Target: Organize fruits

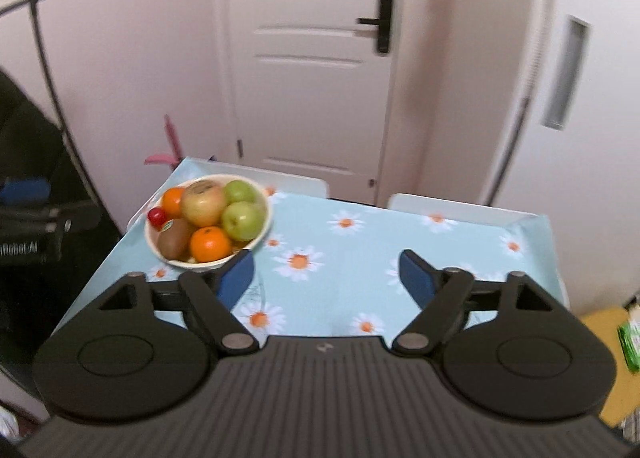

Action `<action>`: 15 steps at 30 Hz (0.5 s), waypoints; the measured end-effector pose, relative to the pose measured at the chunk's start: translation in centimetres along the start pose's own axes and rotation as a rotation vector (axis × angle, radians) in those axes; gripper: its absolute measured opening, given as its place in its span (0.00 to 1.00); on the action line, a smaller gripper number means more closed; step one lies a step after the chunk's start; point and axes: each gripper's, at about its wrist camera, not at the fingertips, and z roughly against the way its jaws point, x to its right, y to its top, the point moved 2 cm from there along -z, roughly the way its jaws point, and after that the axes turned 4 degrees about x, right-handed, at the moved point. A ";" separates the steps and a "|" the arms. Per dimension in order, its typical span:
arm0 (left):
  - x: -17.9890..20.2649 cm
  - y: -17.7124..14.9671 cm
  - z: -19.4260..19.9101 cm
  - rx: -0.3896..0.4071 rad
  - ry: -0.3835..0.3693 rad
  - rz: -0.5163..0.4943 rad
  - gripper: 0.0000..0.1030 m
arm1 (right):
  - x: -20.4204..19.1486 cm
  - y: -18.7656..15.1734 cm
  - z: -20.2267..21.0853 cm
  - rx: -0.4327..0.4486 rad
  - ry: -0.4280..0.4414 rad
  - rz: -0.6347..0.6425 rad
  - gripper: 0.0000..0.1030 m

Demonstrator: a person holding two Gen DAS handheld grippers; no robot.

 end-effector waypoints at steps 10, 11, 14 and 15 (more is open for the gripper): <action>3.2 -0.5 3.0 0.050 0.011 0.025 1.00 | 2.8 -1.6 3.0 0.012 -0.082 -0.062 1.00; 3.5 -0.5 3.1 0.050 0.016 0.017 1.00 | 2.8 -1.7 3.0 0.009 -0.085 -0.062 1.00; 3.9 -0.6 3.0 0.044 0.013 0.006 1.00 | 3.2 -2.0 3.2 0.008 -0.096 -0.073 1.00; 4.0 -0.6 3.0 0.044 0.010 0.004 1.00 | 3.3 -2.0 3.3 0.009 -0.095 -0.078 1.00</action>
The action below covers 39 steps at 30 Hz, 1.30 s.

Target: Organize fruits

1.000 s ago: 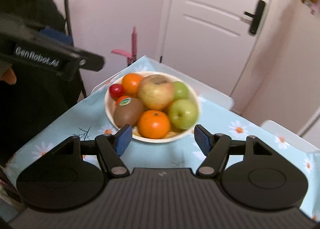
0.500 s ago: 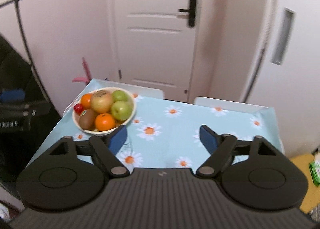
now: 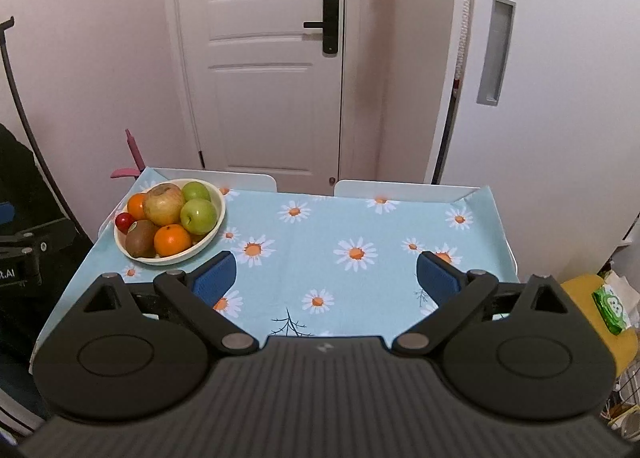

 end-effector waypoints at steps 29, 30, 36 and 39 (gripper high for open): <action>1.0 0.3 -0.6 0.009 -0.008 -0.039 1.00 | 0.7 0.0 -0.8 -0.015 -0.028 -0.040 1.00; 1.0 0.3 -0.6 0.009 -0.010 -0.040 1.00 | 0.7 0.0 -0.8 -0.016 -0.029 -0.040 1.00; 0.9 0.3 -0.7 0.004 -0.015 -0.041 1.00 | 0.7 0.0 -0.9 -0.018 -0.033 -0.042 1.00; 0.9 0.3 -0.8 0.005 -0.016 -0.042 1.00 | 0.7 -0.1 -0.9 -0.017 -0.034 -0.047 1.00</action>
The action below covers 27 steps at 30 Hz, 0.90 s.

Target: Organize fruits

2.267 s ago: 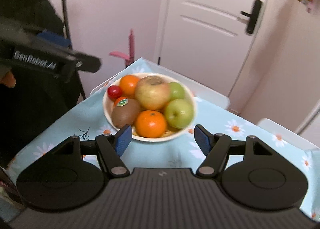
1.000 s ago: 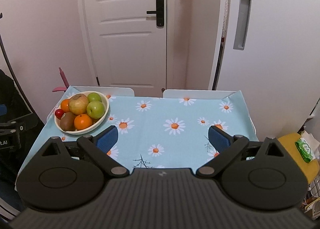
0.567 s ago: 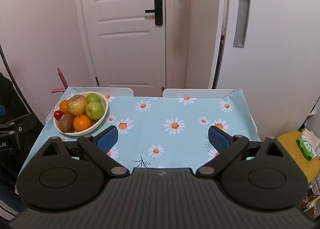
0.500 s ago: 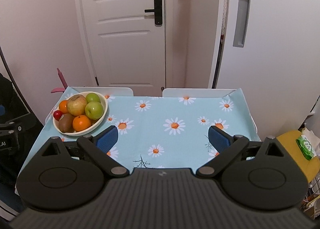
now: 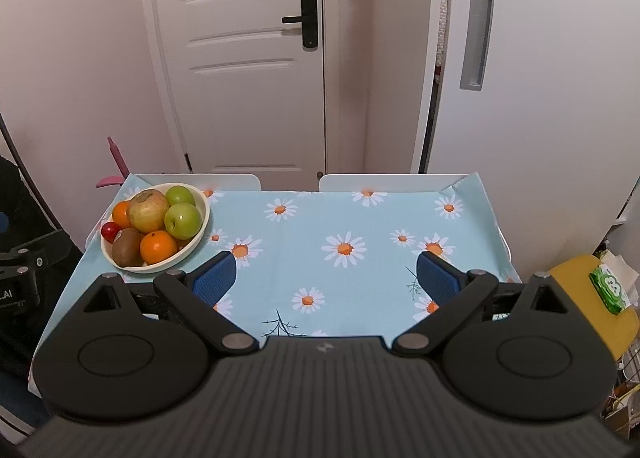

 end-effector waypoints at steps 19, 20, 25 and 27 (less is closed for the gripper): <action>0.0 0.0 0.0 0.008 -0.009 -0.003 1.00 | 0.1 0.1 0.1 0.007 -0.003 -0.009 1.00; 0.0 0.0 0.0 0.007 -0.010 -0.004 1.00 | 0.0 0.1 0.1 0.007 -0.003 -0.009 1.00; -0.1 0.1 0.1 0.004 0.006 -0.010 1.00 | -0.1 0.1 0.1 0.007 -0.004 -0.010 1.00; -0.1 0.1 0.2 0.011 0.010 -0.010 1.00 | 0.0 0.1 0.1 0.007 -0.003 -0.010 1.00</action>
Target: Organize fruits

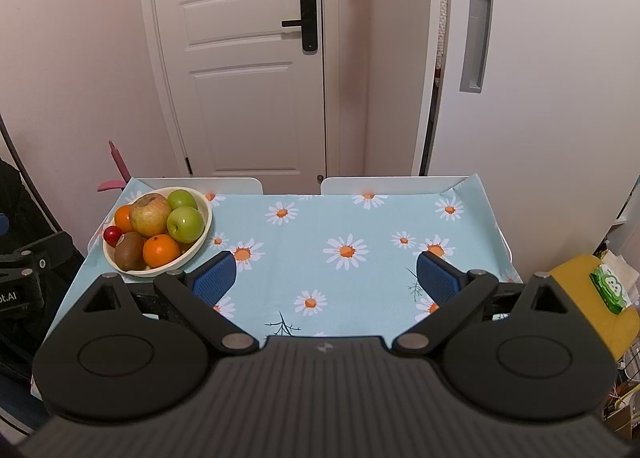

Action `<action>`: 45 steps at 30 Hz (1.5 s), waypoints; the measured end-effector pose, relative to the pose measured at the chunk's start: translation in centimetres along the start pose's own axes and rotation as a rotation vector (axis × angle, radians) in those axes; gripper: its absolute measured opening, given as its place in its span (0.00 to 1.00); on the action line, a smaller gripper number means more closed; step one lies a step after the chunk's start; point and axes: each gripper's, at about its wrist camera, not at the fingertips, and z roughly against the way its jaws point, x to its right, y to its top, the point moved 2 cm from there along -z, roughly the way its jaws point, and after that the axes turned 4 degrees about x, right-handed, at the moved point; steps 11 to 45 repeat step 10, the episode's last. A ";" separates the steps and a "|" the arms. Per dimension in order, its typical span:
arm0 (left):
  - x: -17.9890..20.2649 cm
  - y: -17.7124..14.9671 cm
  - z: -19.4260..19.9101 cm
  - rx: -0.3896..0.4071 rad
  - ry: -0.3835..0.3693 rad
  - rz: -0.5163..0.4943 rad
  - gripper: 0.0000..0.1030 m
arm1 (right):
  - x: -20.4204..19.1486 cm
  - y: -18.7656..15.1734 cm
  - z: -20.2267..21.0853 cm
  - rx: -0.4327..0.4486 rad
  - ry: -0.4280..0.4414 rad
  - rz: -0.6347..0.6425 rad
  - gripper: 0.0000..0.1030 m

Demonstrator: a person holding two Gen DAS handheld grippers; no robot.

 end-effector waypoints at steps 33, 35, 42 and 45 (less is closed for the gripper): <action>-0.4 -0.1 -0.1 -0.003 -0.006 0.024 1.00 | -0.4 0.1 0.3 0.005 -0.004 0.000 1.00; -0.4 -0.1 -0.1 -0.003 -0.006 0.024 1.00 | -0.4 0.1 0.3 0.005 -0.004 0.000 1.00; -0.4 -0.1 -0.1 -0.003 -0.006 0.024 1.00 | -0.4 0.1 0.3 0.005 -0.004 0.000 1.00; -0.4 -0.1 -0.1 -0.003 -0.006 0.024 1.00 | -0.4 0.1 0.3 0.005 -0.004 0.000 1.00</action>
